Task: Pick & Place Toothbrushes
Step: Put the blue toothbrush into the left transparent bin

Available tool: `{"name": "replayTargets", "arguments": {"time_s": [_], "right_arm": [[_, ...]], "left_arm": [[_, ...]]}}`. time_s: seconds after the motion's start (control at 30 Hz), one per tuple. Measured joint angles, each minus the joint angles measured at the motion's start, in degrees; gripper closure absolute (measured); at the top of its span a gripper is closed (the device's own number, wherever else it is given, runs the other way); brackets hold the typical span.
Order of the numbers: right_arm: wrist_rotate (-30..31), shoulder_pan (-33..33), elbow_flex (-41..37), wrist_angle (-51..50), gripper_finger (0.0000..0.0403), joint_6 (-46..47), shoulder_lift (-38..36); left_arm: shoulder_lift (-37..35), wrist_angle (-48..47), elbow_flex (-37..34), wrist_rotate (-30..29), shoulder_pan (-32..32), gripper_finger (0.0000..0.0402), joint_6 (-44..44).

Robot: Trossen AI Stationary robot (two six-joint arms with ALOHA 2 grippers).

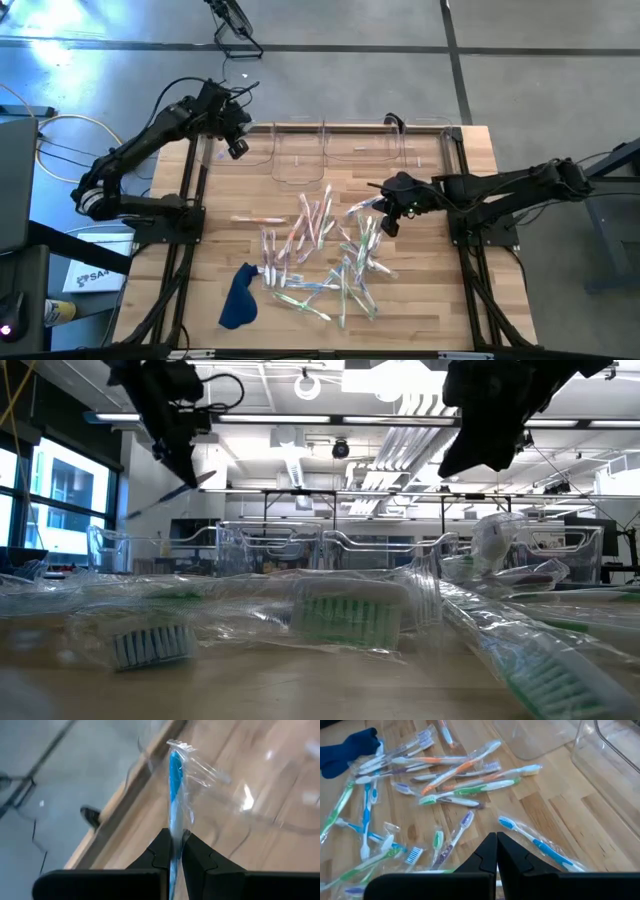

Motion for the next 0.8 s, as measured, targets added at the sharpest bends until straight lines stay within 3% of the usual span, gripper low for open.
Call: {"name": "replayTargets", "arguments": {"time_s": [0.3,0.8], "right_arm": [[0.28,0.00,0.00,2.58,0.0401,-0.02,0.00],[0.11,0.00,0.01,2.61,0.0401,2.12,0.00]], "left_arm": [[12.16,-4.48,8.78,-4.52,-0.10,0.0385,6.47],[28.09,-5.04,9.04,-5.41,-0.10,0.0385,4.72]]}}
